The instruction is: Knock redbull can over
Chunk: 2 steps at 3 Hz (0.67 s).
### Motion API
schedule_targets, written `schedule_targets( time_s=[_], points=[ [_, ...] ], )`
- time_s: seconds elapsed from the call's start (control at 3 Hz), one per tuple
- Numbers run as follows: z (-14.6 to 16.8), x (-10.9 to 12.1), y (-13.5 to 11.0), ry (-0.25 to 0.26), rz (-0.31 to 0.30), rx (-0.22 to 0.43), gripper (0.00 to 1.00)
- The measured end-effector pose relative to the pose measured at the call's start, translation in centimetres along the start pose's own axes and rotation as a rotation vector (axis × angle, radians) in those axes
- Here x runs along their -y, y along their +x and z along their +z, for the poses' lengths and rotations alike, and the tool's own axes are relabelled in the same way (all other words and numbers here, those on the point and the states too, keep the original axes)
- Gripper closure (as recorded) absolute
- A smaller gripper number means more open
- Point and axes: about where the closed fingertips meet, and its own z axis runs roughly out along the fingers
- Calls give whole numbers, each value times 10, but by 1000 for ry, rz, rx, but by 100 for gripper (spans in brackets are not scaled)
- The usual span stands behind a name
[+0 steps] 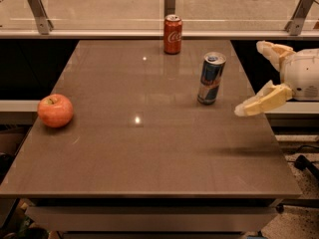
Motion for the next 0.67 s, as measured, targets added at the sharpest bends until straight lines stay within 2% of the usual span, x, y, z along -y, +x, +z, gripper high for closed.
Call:
schedule_targets(
  time_s=[0.67],
  points=[
    [29,2,1,-85,61,10,0]
  ],
)
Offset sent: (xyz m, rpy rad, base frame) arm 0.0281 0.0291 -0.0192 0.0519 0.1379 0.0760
